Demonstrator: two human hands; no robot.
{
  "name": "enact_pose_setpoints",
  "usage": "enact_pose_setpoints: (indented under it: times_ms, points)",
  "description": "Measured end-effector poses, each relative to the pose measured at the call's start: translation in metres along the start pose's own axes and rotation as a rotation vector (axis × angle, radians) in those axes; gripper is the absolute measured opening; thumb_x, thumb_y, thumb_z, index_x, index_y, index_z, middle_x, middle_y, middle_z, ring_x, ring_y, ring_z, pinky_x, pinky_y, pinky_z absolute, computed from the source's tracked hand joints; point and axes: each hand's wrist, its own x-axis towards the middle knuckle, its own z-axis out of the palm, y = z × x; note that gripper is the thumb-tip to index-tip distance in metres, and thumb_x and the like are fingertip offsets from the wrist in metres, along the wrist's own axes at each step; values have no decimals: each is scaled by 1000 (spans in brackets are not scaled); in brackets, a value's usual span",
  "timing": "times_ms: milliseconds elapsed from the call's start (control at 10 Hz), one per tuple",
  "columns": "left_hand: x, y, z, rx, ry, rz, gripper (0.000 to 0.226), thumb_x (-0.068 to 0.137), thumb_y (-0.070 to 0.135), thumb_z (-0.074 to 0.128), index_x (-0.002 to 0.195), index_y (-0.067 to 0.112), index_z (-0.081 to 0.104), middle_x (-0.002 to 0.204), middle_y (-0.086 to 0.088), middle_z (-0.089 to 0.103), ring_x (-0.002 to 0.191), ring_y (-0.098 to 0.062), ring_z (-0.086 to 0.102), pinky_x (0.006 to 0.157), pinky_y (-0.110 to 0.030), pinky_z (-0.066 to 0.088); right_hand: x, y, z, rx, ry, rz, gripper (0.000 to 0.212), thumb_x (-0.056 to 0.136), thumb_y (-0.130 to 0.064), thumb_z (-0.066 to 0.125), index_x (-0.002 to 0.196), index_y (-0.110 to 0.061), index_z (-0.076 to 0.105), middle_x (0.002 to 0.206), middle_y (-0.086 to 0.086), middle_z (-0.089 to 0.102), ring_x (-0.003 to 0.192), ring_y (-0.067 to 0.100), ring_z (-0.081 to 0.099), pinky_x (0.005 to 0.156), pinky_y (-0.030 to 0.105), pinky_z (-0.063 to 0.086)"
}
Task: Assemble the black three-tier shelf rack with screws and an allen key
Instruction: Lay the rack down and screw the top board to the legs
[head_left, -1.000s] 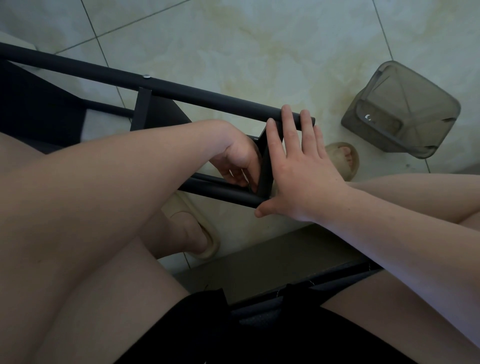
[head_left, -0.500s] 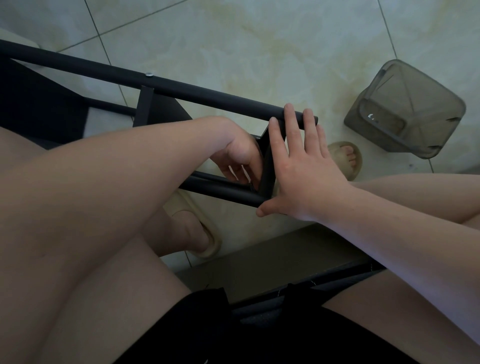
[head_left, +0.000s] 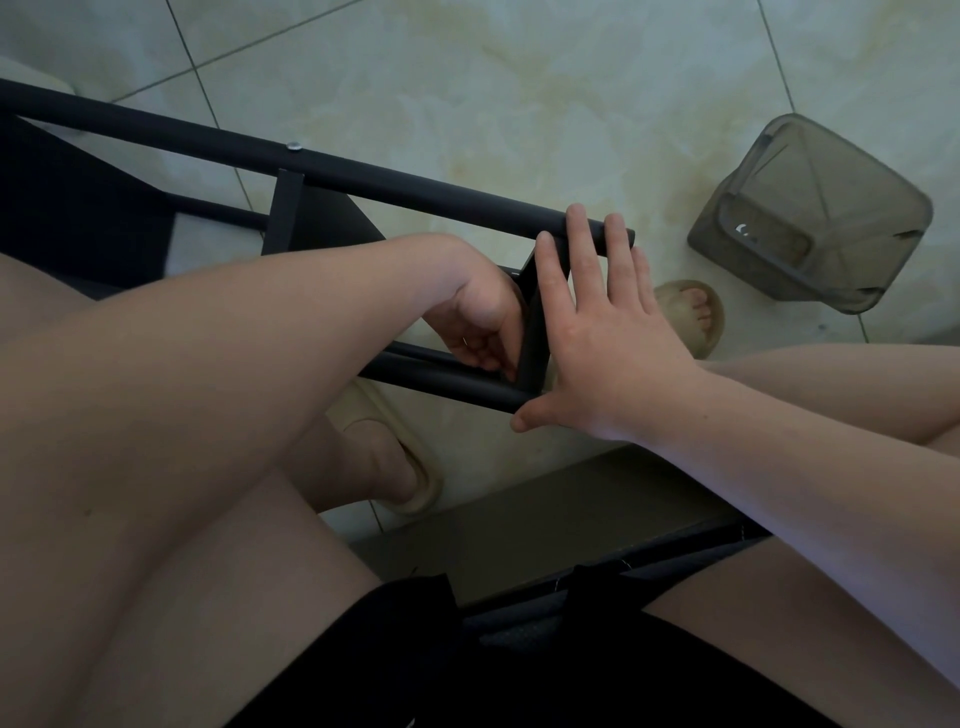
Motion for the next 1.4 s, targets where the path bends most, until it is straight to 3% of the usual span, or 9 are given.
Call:
enact_pose_setpoints:
  times_ms: [200, 400, 800, 1100, 1200, 1400]
  points:
    - [1, -2, -1, -66, 7, 16, 31, 88, 7, 65, 119, 7, 68, 99, -4, 68, 81, -13, 65, 76, -27, 53, 1, 1, 0, 0, -2, -1, 154, 62, -79, 76, 156, -9, -24, 160, 19, -37, 147, 46, -30, 124, 55, -10]
    - [0, -6, -1, -36, -5, -10, 8, 89, 15, 67, 93, 17, 73, 78, 5, 71, 73, -12, 61, 74, -27, 50, 1, 0, 1, -14, 1, -2, 155, 62, -81, 74, 156, -8, -24, 160, 20, -36, 147, 47, -30, 124, 56, -9]
    - [2, -1, 2, -52, -3, -1, 20, 89, 4, 63, 108, 7, 67, 76, 1, 67, 72, -11, 57, 74, -25, 48, 1, 0, 1, -5, 3, -3, 155, 62, -80, 76, 156, -8, -24, 160, 20, -36, 147, 47, -30, 124, 55, -10]
    - [0, -4, -2, -67, -38, 3, 25, 89, 3, 61, 112, 9, 66, 83, 1, 67, 74, -11, 59, 76, -27, 49, 0, 1, 1, -8, 7, -4, 155, 62, -79, 76, 157, -8, -23, 160, 20, -35, 148, 47, -29, 124, 55, -10]
    - [-1, -5, -3, -59, -27, -11, 16, 89, 12, 65, 105, 13, 70, 79, 5, 70, 72, -10, 60, 76, -27, 50, 0, 0, 1, -6, 3, -4, 155, 62, -79, 76, 156, -8, -24, 160, 20, -35, 148, 47, -29, 124, 56, -10]
    - [3, -5, 0, -40, -10, -10, 7, 89, 9, 65, 94, 13, 70, 73, 4, 67, 65, -9, 54, 69, -23, 47, 0, 0, 1, -1, -2, -3, 155, 62, -79, 76, 156, -8, -24, 160, 19, -37, 147, 47, -30, 124, 56, -10]
